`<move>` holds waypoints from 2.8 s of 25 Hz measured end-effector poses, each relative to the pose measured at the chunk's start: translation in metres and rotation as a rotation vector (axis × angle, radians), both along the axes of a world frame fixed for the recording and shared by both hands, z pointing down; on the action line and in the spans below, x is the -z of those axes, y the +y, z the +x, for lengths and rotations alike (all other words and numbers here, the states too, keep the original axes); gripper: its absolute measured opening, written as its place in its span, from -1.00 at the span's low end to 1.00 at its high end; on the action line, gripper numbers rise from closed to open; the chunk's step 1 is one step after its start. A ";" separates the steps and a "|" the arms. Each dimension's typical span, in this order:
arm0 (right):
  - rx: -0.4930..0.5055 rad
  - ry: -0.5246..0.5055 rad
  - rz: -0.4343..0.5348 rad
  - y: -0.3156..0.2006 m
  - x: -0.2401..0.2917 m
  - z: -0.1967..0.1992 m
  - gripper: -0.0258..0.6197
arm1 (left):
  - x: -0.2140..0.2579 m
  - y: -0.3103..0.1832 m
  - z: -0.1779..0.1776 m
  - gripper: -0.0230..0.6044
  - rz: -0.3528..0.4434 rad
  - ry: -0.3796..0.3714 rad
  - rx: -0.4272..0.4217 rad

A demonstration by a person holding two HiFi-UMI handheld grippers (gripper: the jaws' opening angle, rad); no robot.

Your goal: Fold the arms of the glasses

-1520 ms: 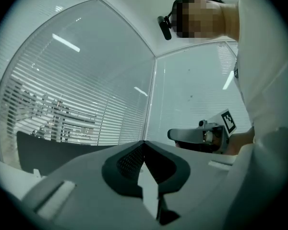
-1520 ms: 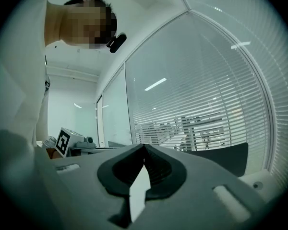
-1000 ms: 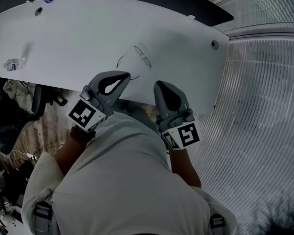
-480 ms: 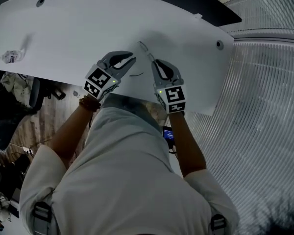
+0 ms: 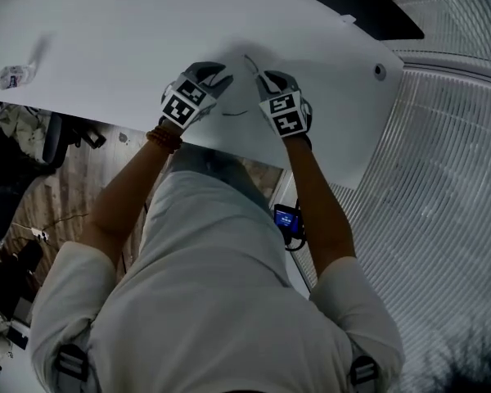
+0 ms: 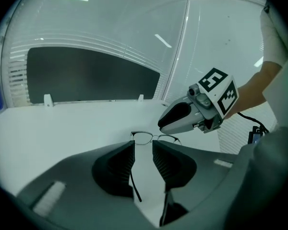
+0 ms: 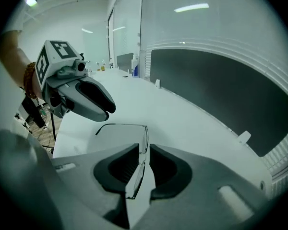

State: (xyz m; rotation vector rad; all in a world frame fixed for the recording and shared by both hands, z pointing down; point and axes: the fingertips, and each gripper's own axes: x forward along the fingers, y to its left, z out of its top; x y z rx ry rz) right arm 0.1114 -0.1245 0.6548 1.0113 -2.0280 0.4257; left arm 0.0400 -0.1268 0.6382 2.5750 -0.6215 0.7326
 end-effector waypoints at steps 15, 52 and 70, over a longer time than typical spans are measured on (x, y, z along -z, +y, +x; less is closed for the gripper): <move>0.067 0.072 -0.122 -0.005 -0.032 -0.004 -0.70 | -0.041 0.002 -0.009 -0.52 -0.081 -0.054 0.037; 0.063 0.067 -0.149 0.007 -0.042 -0.010 -0.86 | -0.035 0.041 0.045 -0.45 -0.226 0.062 -0.074; 0.064 0.079 -0.157 0.007 -0.044 -0.010 -0.86 | -0.032 0.172 0.041 -0.48 -0.447 0.080 -0.111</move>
